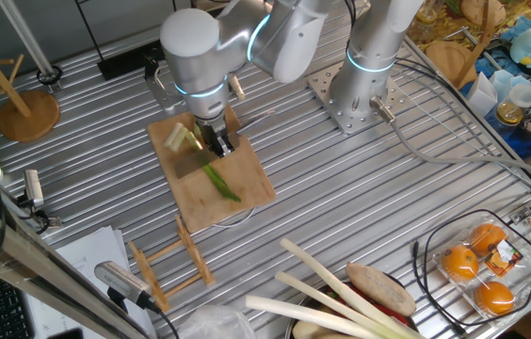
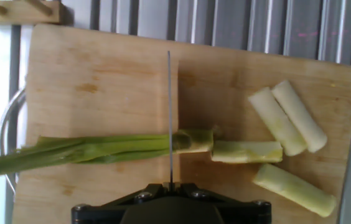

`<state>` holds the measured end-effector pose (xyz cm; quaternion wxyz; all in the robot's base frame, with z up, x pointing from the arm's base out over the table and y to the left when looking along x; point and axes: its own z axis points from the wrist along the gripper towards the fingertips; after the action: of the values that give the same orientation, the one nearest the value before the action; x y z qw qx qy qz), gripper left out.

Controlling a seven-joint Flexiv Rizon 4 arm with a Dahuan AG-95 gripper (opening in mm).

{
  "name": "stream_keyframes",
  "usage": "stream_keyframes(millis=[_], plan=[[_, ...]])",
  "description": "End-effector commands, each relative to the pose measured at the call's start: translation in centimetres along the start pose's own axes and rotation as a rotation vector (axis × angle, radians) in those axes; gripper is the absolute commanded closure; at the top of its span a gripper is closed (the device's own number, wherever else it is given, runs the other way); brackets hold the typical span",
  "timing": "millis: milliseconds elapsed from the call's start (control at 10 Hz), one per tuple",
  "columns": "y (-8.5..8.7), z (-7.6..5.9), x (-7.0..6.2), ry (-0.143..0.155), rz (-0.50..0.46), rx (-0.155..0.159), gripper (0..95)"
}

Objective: Chop the scallions

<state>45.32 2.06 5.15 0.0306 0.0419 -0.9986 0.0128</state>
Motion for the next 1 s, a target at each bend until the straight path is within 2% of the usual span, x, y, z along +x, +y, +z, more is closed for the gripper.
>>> stream_keyframes(millis=[100, 300, 600, 700, 1000], plan=[[-0.3, 0.2, 0.0, -0.001, -0.009, 0.013, 95.0], [-0.9, 0.4, 0.1, -0.002, -0.021, 0.019, 95.0], [-1.3, -0.2, 0.1, -0.014, -0.029, 0.011, 95.0], [-1.1, -0.4, 0.0, -0.016, -0.027, 0.008, 95.0], [1.1, -2.0, 0.2, -0.022, 0.013, -0.006, 95.0]])
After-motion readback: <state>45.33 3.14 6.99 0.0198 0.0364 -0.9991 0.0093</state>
